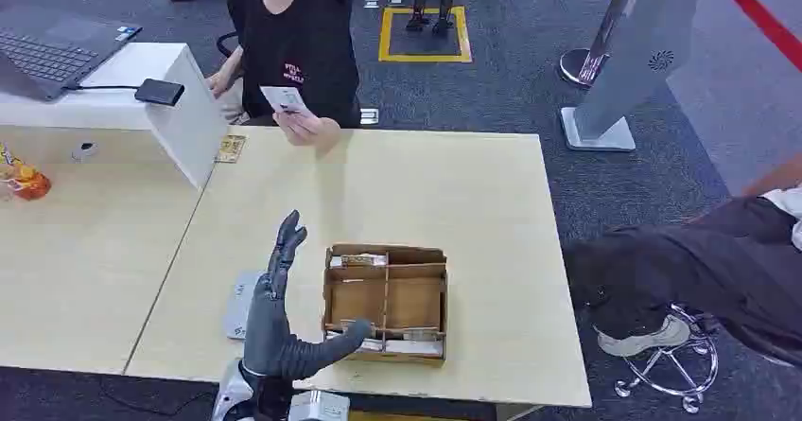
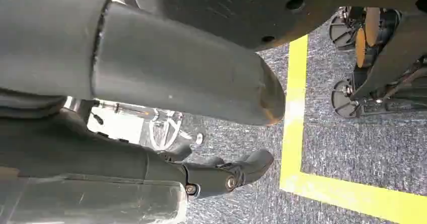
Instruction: Pass the card to the sensor for recognition and then transmit it.
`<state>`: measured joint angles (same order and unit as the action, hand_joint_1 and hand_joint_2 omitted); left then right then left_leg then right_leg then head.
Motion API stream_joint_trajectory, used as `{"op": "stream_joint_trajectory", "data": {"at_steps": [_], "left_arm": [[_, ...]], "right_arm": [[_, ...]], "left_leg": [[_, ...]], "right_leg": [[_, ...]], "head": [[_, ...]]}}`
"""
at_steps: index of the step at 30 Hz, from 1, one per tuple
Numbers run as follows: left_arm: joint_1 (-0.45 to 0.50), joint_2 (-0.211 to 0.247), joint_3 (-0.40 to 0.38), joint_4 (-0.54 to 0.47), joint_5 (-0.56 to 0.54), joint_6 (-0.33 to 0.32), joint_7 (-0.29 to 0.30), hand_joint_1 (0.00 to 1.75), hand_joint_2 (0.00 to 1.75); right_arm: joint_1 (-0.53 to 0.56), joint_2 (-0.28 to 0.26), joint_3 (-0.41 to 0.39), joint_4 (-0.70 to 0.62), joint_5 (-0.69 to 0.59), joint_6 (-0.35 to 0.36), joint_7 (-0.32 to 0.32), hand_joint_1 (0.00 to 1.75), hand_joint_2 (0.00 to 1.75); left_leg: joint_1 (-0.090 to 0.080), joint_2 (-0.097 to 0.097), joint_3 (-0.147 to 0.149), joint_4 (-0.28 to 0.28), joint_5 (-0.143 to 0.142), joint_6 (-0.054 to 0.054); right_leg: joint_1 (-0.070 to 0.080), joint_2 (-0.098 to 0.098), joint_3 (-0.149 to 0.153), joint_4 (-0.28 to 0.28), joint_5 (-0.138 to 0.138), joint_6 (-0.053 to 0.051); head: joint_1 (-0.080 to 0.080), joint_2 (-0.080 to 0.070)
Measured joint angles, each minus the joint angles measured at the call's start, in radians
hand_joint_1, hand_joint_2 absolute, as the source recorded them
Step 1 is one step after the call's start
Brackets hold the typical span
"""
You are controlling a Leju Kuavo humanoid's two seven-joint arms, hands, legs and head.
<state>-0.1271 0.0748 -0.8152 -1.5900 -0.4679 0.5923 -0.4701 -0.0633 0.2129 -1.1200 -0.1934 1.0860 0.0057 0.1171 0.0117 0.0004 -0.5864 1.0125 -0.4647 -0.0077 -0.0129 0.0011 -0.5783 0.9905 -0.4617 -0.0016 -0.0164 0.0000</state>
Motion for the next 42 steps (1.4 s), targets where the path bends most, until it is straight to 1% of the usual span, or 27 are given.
{"op": "stream_joint_trajectory", "data": {"at_steps": [1, 2, 3, 4, 6, 8, 9, 12, 13, 14, 15, 18, 19, 20, 22, 26, 27, 28, 29, 30, 31, 32, 33, 36, 37, 41, 42], "left_arm": [[-0.003, 0.0, -0.001, 0.005, -0.034, 0.025, 0.018, 0.17, 1.75], [-0.007, 0.0, -0.002, 0.01, -0.072, 0.051, 0.037, 0.58, 1.75], [-0.017, 0.0, -0.002, 0.021, -0.145, 0.067, 0.068, 0.84, 1.75], [-0.023, -0.002, -0.001, 0.032, -0.212, 0.069, 0.082, 0.77, 1.75], [-0.022, -0.018, 0.02, 0.046, -0.339, 0.07, 0.095, 1.01, 1.75], [-0.022, -0.036, 0.046, 0.06, -0.418, 0.07, 0.102, 0.93, 1.75], [-0.022, -0.048, 0.067, 0.069, -0.46, 0.071, 0.108, 0.8, 1.75], [-0.026, -0.077, 0.121, 0.102, -0.576, 0.072, 0.15, 0.79, 1.75], [-0.03, -0.091, 0.146, 0.116, -0.632, 0.072, 0.172, 0.72, 1.75], [-0.037, -0.099, 0.168, 0.127, -0.669, 0.072, 0.188, 0.77, 1.75], [-0.043, -0.107, 0.191, 0.14, -0.714, 0.072, 0.206, 0.73, 1.75], [-0.066, -0.13, 0.247, 0.172, -0.765, 0.072, 0.23, 0.72, 1.75], [-0.074, -0.138, 0.267, 0.186, -0.773, 0.072, 0.234, 0.58, 1.75], [-0.078, -0.143, 0.278, 0.192, -0.778, 0.072, 0.236, 0.49, 1.75], [-0.09, -0.152, 0.302, 0.207, -0.806, 0.072, 0.251, 0.21, 1.75], [-0.104, -0.177, 0.356, 0.222, -0.891, 0.072, 0.285, 0.23, 1.75], [-0.11, -0.18, 0.366, 0.225, -0.901, 0.072, 0.289, 0.31, 1.75], [-0.114, -0.187, 0.382, 0.231, -0.908, 0.072, 0.293, 0.47, 1.75], [-0.118, -0.192, 0.391, 0.234, -0.914, 0.072, 0.293, 0.52, 1.75], [-0.12, -0.194, 0.398, 0.236, -0.919, 0.072, 0.298, 0.54, 1.75], [-0.124, -0.198, 0.406, 0.239, -0.932, 0.072, 0.305, 0.51, 1.75], [-0.126, -0.201, 0.414, 0.241, -0.946, 0.072, 0.316, 0.58, 1.75], [-0.13, -0.202, 0.419, 0.243, -0.955, 0.072, 0.325, 0.59, 1.75], [-0.147, -0.202, 0.429, 0.256, -0.982, 0.072, 0.36, 0.56, 1.75], [-0.16, -0.201, 0.435, 0.266, -1.002, 0.072, 0.391, 0.61, 1.75], [-0.182, -0.199, 0.446, 0.283, -1.049, 0.072, 0.455, 0.61, 1.75], [-0.187, -0.198, 0.446, 0.287, -1.054, 0.072, 0.466, 0.65, 1.75]], "right_arm": [[0.0, 0.0, 0.0, 0.0, 0.001, 0.0, 0.002, 0.0, 0.0], [0.0, 0.0, 0.0, 0.0, 0.002, 0.0, 0.003, 0.0, 0.0], [0.0, 0.0, 0.0, 0.0, 0.005, 0.0, 0.004, 0.0, 0.0], [-0.001, 0.0, 0.0, 0.0, 0.009, 0.0, 0.004, 0.0, 0.0], [-0.001, 0.0, 0.0, 0.0, 0.014, 0.001, 0.007, 0.0, 0.0], [-0.001, 0.0, 0.0, 0.001, 0.02, 0.001, 0.01, 0.0, 0.0], [-0.001, 0.0, 0.0, 0.002, 0.021, 0.002, 0.01, 0.0, 0.0], [-0.001, 0.0, 0.003, 0.003, 0.035, 0.005, 0.013, 0.0, 0.0], [-0.002, 0.0, 0.004, 0.004, 0.041, 0.005, 0.016, 0.0, 0.0], [-0.002, 0.0, 0.006, 0.004, 0.044, 0.006, 0.017, 0.0, 0.0], [-0.003, 0.0, 0.011, 0.004, 0.052, 0.009, 0.02, 0.0, 0.0], [-0.004, 0.0, 0.022, 0.004, 0.063, 0.015, 0.022, 0.0, 0.0], [-0.005, 0.0, 0.026, 0.004, 0.065, 0.015, 0.022, 0.0, 0.0], [-0.006, 0.0, 0.028, 0.004, 0.065, 0.015, 0.022, 0.0, 0.0], [-0.006, 0.0, 0.031, 0.004, 0.072, 0.015, 0.022, 0.0, 0.0], [-0.007, 0.0, 0.047, 0.004, 0.085, 0.016, 0.026, 0.0, 0.0], [-0.007, 0.0, 0.048, 0.004, 0.087, 0.016, 0.026, 0.0, 0.0], [-0.007, 0.0, 0.052, 0.004, 0.09, 0.016, 0.026, 0.0, 0.0], [-0.008, 0.0, 0.054, 0.004, 0.091, 0.016, 0.026, 0.0, 0.0], [-0.008, 0.0, 0.055, 0.004, 0.092, 0.016, 0.026, 0.0, 0.0], [-0.008, 0.0, 0.058, 0.004, 0.093, 0.016, 0.027, 0.0, 0.0], [-0.008, 0.0, 0.061, 0.004, 0.096, 0.016, 0.028, 0.0, 0.0], [-0.009, 0.0, 0.063, 0.004, 0.098, 0.016, 0.028, 0.0, 0.0], [-0.011, 0.0, 0.071, 0.004, 0.106, 0.018, 0.029, 0.0, 0.0], [-0.012, 0.0, 0.076, 0.004, 0.109, 0.018, 0.033, 0.0, 0.0], [-0.013, 0.0, 0.086, 0.005, 0.121, 0.019, 0.034, 0.0, 0.0], [-0.014, 0.0, 0.089, 0.005, 0.124, 0.019, 0.034, 0.0, 0.0]], "left_leg": [[0.0, 0.0, 0.0, 0.0, 0.0, 0.0], [0.0, 0.0, 0.0, 0.0, 0.0, 0.0], [0.0, 0.0, 0.0, 0.0, 0.0, 0.0], [0.0, 0.0, 0.0, 0.0, 0.0, 0.0], [0.0, 0.0, 0.0, 0.0, 0.0, 0.0], [0.0, 0.0, 0.0, 0.0, 0.0, 0.0], [0.0, 0.0, 0.0, 0.0, 0.0, 0.0], [0.0, 0.0, 0.0, 0.0, 0.0, 0.0], [0.0, 0.0, 0.0, 0.0, 0.0, 0.0], [0.0, 0.0, 0.0, 0.0, 0.0, 0.0], [0.0, 0.0, 0.0, 0.0, 0.0, 0.0], [0.0, 0.0, 0.0, 0.0, 0.0, 0.0], [0.0, 0.0, 0.0, 0.0, 0.0, 0.0], [0.0, 0.0, 0.0, 0.0, 0.0, 0.0], [0.0, 0.0, 0.0, 0.0, 0.0, 0.0], [0.0, 0.0, 0.0, 0.0, 0.0, 0.0], [0.0, 0.0, 0.0, 0.0, 0.0, 0.0], [0.0, 0.0, 0.0, 0.0, 0.0, 0.0], [0.0, 0.0, 0.0, 0.0, 0.0, 0.0], [0.0, 0.0, 0.0, 0.0, 0.0, 0.0], [0.0, 0.0, 0.0, 0.0, 0.0, 0.0], [0.0, 0.0, 0.0, 0.0, 0.0, 0.0], [0.0, 0.0, 0.0, 0.0, 0.0, 0.0], [0.0, 0.0, 0.0, 0.0, 0.0, 0.0], [0.0, 0.0, 0.0, 0.0, 0.0, 0.0], [0.0, 0.0, 0.0, 0.0, 0.0, 0.0], [0.0, 0.0, 0.0, 0.0, 0.0, 0.0]], "right_leg": [[0.0, 0.0, 0.0, 0.0, 0.0, 0.0], [0.0, 0.0, 0.0, 0.0, 0.0, 0.0], [0.0, 0.0, 0.0, 0.0, 0.0, 0.0], [0.0, 0.0, 0.0, 0.0, 0.0, 0.0], [0.0, 0.0, 0.0, 0.0, 0.0, 0.0], [0.0, 0.0, 0.0, 0.0, 0.0, 0.0], [0.0, 0.0, 0.0, 0.0, 0.0, 0.0], [0.0, 0.0, 0.0, 0.0, 0.0, 0.0], [0.0, 0.0, 0.0, 0.0, 0.0, 0.0], [0.0, 0.0, 0.0, 0.0, 0.0, 0.0], [0.0, 0.0, 0.0, 0.0, 0.0, 0.0], [0.0, 0.0, 0.0, 0.0, 0.0, 0.0], [0.0, 0.0, 0.0, 0.0, 0.001, 0.0], [0.0, 0.0, 0.0, 0.0, 0.001, -0.001], [0.0, 0.0, 0.0, 0.0, 0.001, -0.001], [0.0, 0.0, 0.0, 0.0, 0.001, -0.001], [0.0, 0.0, 0.0, 0.0, 0.001, -0.001], [0.0, 0.0, 0.0, 0.0, 0.001, -0.001], [0.0, 0.0, 0.0, 0.0, 0.001, -0.001], [0.0, 0.0, 0.0, 0.0, 0.001, -0.001], [0.0, 0.0, 0.0, 0.0, 0.001, -0.001], [0.0, 0.0, 0.0, 0.0, 0.001, -0.001], [0.0, 0.0, 0.0, 0.0, 0.001, -0.001], [0.0, 0.0, 0.0, 0.0, 0.001, -0.001], [0.0, 0.0, 0.0, 0.0, 0.001, -0.001], [0.0, 0.0, 0.0, 0.0, 0.001, -0.001], [0.0, 0.0, 0.0, 0.0, 0.001, -0.001]], "head": [[0.0, 0.0], [0.0, 0.0], [0.0, 0.0], [0.0, 0.0], [0.0, 0.0], [0.001, 0.0], [0.0, 0.0], [0.0, 0.0], [0.0, 0.0], [0.0, 0.0], [0.0, 0.0], [0.0, 0.0], [0.0, 0.0], [0.0, 0.0], [0.0, 0.0], [0.0, 0.0], [0.0, 0.0], [0.0, 0.0], [0.0, 0.0], [0.0, 0.0], [0.0, 0.0], [0.0, 0.0], [0.0, 0.0], [0.0, 0.0], [0.0, 0.0], [0.0, 0.0], [0.0, 0.0]]}}
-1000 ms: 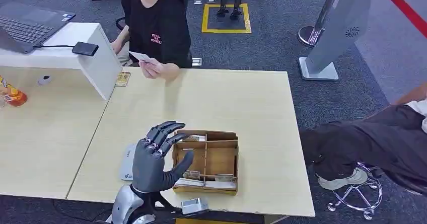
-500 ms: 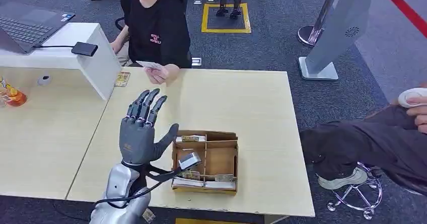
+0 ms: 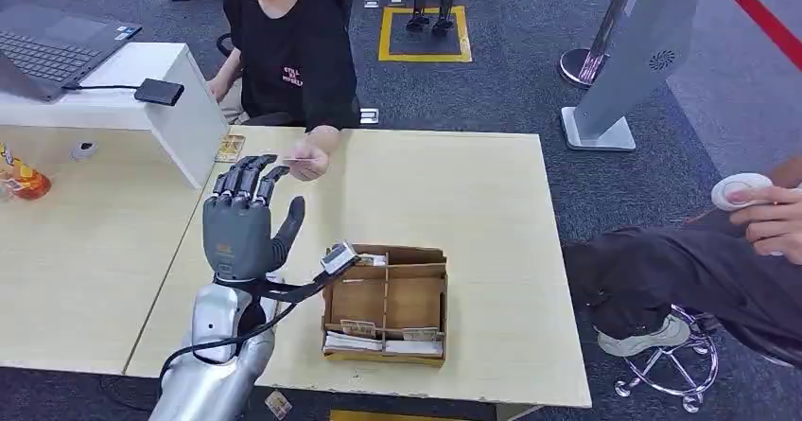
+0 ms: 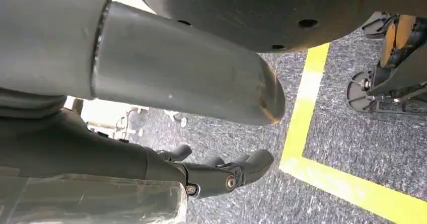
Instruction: Pass the card to the sensor for recognition and then transmit it.
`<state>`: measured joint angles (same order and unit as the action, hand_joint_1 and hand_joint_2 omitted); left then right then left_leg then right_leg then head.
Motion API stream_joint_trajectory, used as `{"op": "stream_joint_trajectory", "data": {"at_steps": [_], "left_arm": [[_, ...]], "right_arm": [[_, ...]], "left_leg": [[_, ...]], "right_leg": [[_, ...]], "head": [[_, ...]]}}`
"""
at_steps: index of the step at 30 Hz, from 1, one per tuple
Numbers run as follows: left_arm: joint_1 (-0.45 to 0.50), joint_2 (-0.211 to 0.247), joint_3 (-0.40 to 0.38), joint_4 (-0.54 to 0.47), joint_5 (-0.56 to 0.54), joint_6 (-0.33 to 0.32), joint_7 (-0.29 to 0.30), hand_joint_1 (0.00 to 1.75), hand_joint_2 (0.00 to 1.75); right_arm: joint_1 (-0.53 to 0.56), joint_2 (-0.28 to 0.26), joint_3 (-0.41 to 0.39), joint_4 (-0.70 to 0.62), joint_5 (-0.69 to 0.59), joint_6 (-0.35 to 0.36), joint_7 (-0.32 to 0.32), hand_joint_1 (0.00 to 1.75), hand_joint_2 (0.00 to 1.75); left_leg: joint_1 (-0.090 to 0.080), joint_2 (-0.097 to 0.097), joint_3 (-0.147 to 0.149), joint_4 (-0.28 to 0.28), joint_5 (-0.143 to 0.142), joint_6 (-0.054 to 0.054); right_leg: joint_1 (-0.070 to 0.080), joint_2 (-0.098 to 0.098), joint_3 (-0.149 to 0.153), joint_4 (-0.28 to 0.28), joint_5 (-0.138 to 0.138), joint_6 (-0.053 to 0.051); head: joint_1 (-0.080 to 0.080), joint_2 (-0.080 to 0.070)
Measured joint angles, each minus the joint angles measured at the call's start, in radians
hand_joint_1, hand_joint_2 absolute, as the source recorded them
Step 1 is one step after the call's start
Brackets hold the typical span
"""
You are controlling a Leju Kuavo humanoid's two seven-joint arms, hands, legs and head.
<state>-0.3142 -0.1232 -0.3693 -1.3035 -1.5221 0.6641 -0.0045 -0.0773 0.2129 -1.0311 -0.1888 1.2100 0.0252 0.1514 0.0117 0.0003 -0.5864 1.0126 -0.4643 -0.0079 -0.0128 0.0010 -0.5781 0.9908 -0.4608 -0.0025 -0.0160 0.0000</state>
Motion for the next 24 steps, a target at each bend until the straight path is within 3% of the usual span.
{"op": "stream_joint_trajectory", "data": {"at_steps": [9, 12, 14, 15, 16, 24], "left_arm": [[-0.055, 0.027, 0.0, 0.066, -0.042, 0.0, 0.102, 0.61, 1.75], [-0.073, 0.039, -0.002, 0.086, -0.045, 0.0, 0.121, 0.68, 1.75], [-0.081, 0.048, -0.006, 0.097, -0.045, 0.0, 0.133, 0.98, 1.75], [-0.085, 0.052, -0.008, 0.101, -0.045, 0.0, 0.141, 0.98, 1.75], [-0.089, 0.058, -0.013, 0.105, -0.045, 0.0, 0.148, 1.73, 1.75], [-0.107, 0.096, -0.068, 0.127, -0.045, 0.0, 0.193, 1.75, 1.75]], "right_arm": [[-0.004, 0.0, 0.017, 0.0, 0.011, 0.003, 0.004, 0.0, 0.0], [-0.004, 0.0, 0.022, 0.0, 0.013, 0.005, 0.004, 0.0, 0.0], [-0.005, 0.0, 0.025, 0.0, 0.013, 0.006, 0.004, 0.0, 0.0], [-0.005, 0.0, 0.026, 0.0, 0.014, 0.008, 0.004, 0.0, 0.0], [-0.005, 0.0, 0.027, 0.0, 0.014, 0.008, 0.004, 0.0, 0.0], [-0.005, 0.0, 0.031, 0.0, 0.015, 0.01, 0.004, 0.0, 0.0]], "left_leg": [[0.0, 0.0, 0.0, 0.0, 0.0, 0.0], [0.0, 0.0, 0.0, 0.0, 0.0, 0.0], [0.0, 0.0, 0.0, 0.0, 0.0, 0.0], [0.0, 0.0, 0.0, 0.0, 0.0, 0.0], [0.0, 0.0, 0.0, 0.0, 0.0, 0.0], [0.0, 0.0, 0.0, 0.0, 0.0, 0.0]], "right_leg": [[0.0, 0.0, 0.0, 0.0, 0.0, 0.0], [0.0, 0.0, 0.0, 0.0, 0.0, 0.0], [0.0, 0.0, 0.0, 0.0, 0.0, 0.0], [0.0, 0.0, 0.0, 0.0, 0.0, 0.0], [0.0, 0.0, 0.0, 0.0, 0.0, 0.0], [0.0, 0.0, 0.0, 0.0, 0.0, 0.0]], "head": [[0.0, 0.0], [0.0, 0.0], [0.0, 0.0], [0.0, 0.0], [0.0, 0.0], [0.0, 0.0]]}}
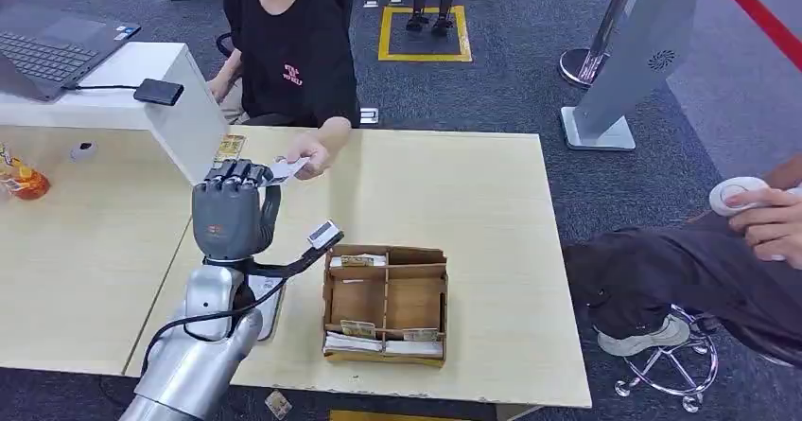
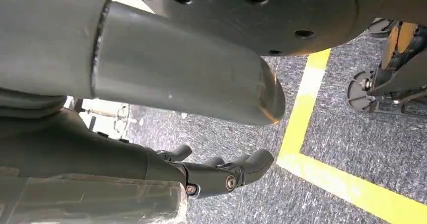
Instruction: Pass the card to the sensor for recognition and then transmit it.
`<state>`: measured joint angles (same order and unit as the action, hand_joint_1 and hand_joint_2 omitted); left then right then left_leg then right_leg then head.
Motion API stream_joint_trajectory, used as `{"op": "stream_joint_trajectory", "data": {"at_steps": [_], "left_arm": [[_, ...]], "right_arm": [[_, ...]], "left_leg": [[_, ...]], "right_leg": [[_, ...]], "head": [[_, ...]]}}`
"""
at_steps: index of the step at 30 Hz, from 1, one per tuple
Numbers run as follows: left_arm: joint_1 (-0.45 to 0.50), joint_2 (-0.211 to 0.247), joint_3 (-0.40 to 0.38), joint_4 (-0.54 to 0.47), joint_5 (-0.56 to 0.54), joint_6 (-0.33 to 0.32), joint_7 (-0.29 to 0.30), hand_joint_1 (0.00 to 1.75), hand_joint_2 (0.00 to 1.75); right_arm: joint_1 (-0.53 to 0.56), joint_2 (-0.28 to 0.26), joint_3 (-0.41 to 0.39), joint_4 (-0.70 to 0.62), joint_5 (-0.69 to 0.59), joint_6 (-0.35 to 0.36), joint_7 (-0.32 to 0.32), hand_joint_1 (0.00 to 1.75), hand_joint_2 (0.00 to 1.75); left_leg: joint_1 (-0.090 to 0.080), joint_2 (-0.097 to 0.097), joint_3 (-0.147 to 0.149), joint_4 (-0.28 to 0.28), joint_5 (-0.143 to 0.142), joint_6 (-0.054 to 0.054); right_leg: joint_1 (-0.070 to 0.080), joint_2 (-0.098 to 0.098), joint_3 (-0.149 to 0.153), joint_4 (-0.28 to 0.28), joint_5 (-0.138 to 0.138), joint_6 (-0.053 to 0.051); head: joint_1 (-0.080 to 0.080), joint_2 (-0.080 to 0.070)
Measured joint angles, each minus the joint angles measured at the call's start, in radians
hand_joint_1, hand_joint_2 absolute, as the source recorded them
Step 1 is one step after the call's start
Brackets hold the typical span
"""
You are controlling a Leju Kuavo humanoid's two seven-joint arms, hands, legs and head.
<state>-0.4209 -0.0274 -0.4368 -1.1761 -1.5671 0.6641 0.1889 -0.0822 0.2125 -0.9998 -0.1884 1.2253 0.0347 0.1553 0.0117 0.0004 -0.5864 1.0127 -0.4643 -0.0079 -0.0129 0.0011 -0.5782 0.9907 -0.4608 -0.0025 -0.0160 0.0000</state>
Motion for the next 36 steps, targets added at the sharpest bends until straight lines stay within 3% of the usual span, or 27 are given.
{"op": "stream_joint_trajectory", "data": {"at_steps": [16, 22, 30, 34, 36], "left_arm": [[-0.001, 0.027, -0.043, 0.0, 0.0, 0.0, 0.016, 1.75, 1.75], [0.022, 0.024, -0.043, -0.011, 0.015, 0.0, -0.035, 1.75, 1.75], [0.149, -0.008, -0.045, -0.201, 0.021, 0.0, -0.161, 1.75, 1.75], [0.199, -0.009, -0.06, -0.288, 0.008, 0.0, -0.166, 1.75, 1.75], [0.204, -0.002, -0.076, -0.302, 0.003, 0.0, -0.13, 1.75, 1.75]], "right_arm": [[0.0, 0.0, 0.0, 0.0, 0.0, 0.0, 0.0, 0.0, 0.0], [0.0, 0.0, 0.0, 0.0, -0.008, -0.003, -0.002, 0.0, 0.0], [0.002, 0.0, -0.002, 0.0, -0.036, -0.014, 0.0, 0.0, 0.0], [0.002, 0.0, -0.006, 0.0, -0.045, -0.014, 0.0, 0.0, 0.0], [0.003, 0.0, -0.009, 0.0, -0.051, -0.014, 0.0, 0.0, 0.0]], "left_leg": [[0.0, 0.0, 0.0, 0.0, 0.0, 0.0], [0.0, 0.0, 0.0, 0.0, 0.0, 0.0], [0.0, 0.0, 0.0, 0.0, 0.0, 0.0], [0.0, 0.0, 0.0, 0.0, -0.001, 0.0], [0.0, 0.0, 0.0, 0.0, 0.0, 0.0]], "right_leg": [[0.0, 0.0, 0.0, 0.0, 0.0, 0.0], [0.0, 0.0, 0.0, 0.0, 0.0, 0.0], [0.0, 0.0, 0.0, 0.0, 0.0, 0.0], [0.0, 0.0, 0.0, 0.0, -0.001, 0.0], [0.0, 0.0, 0.0, 0.0, 0.0, 0.0]], "head": [[0.0, 0.0], [0.0, 0.0], [0.0, 0.0], [0.0, 0.0], [0.0, 0.0]]}}
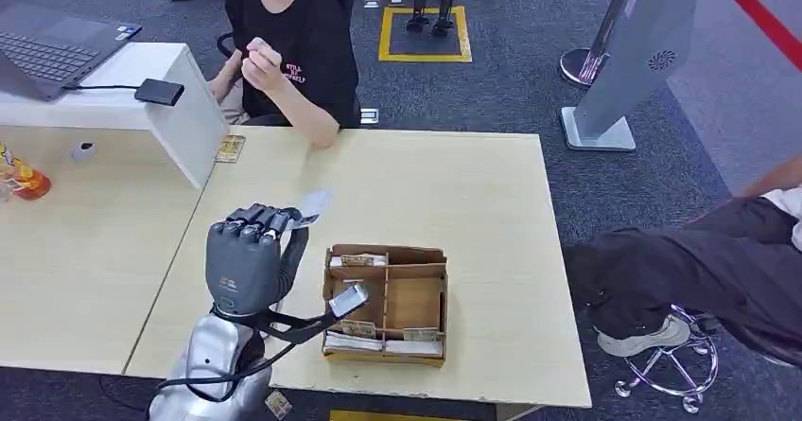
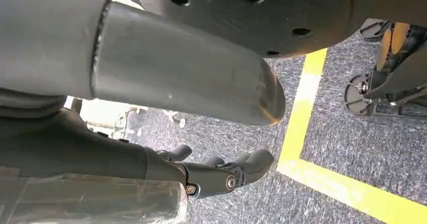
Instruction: Pass the card to the sensor for recognition and then transmit it.
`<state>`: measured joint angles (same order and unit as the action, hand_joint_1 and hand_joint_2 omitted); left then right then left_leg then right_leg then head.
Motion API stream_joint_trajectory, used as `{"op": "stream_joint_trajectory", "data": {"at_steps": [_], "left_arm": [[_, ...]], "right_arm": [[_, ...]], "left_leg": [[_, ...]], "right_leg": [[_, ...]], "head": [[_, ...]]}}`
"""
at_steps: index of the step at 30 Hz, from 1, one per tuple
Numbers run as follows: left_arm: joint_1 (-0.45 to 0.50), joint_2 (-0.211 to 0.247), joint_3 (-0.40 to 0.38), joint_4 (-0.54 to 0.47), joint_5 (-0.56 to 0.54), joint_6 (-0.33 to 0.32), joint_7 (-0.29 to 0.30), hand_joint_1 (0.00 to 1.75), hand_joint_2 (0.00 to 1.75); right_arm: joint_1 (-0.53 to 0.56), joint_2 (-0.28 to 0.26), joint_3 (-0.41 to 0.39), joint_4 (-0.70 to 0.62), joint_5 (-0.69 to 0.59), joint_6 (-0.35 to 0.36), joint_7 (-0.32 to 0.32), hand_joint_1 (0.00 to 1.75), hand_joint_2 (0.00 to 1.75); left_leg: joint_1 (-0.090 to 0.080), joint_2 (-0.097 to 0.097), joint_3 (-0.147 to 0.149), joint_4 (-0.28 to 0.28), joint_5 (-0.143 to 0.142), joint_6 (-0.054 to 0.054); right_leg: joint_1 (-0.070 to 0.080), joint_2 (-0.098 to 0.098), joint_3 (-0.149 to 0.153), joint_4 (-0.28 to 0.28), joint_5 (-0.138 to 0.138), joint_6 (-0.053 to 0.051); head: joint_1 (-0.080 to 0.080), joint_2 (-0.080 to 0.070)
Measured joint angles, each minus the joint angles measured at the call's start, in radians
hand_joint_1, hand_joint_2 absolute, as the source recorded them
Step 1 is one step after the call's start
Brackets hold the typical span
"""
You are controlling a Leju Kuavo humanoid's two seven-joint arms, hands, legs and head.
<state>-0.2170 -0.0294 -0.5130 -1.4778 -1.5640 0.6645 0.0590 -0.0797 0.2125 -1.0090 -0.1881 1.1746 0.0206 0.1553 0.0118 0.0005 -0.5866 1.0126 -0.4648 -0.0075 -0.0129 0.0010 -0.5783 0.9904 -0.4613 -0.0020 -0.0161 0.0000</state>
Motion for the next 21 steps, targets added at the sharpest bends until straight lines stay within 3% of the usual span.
{"op": "stream_joint_trajectory", "data": {"at_steps": [6, 10, 18, 21], "left_arm": [[0.011, 0.068, -0.034, -0.024, -0.003, 0.0, 0.042, 1.75, 1.75], [-0.007, 0.139, -0.079, -0.02, -0.003, 0.0, 0.131, 1.75, 1.75], [-0.091, 0.273, -0.246, 0.062, -0.003, 0.0, 0.321, 1.75, 1.75], [-0.111, 0.308, -0.299, 0.106, -0.003, 0.0, 0.327, 1.75, 1.75]], "right_arm": [[0.002, 0.0, -0.008, 0.0, -0.005, 0.003, 0.001, 0.0, 0.0], [0.003, 0.0, -0.009, 0.0, -0.004, 0.005, 0.0, 0.0, 0.0], [0.002, -0.003, -0.009, 0.0, 0.003, 0.013, 0.0, 0.0, 0.0], [-0.001, -0.006, -0.009, 0.006, 0.003, 0.009, -0.002, 0.0, 0.0]], "left_leg": [[0.0, 0.0, 0.0, 0.0, 0.0, 0.0], [0.0, 0.0, 0.0, 0.0, 0.0, -0.001], [0.0, 0.0, 0.0, 0.0, 0.0, -0.001], [0.0, 0.001, 0.0, 0.0, 0.0, -0.001]], "right_leg": [[0.0, 0.0, 0.0, 0.0, 0.0, -0.001], [0.0, 0.0, 0.0, 0.0, 0.0, -0.001], [0.0, 0.0, 0.0, 0.0, 0.0, -0.001], [0.0, 0.001, 0.0, 0.0, 0.0, -0.001]], "head": [[0.0, 0.0], [0.0, 0.0], [0.0, 0.0], [0.0, 0.0]]}}
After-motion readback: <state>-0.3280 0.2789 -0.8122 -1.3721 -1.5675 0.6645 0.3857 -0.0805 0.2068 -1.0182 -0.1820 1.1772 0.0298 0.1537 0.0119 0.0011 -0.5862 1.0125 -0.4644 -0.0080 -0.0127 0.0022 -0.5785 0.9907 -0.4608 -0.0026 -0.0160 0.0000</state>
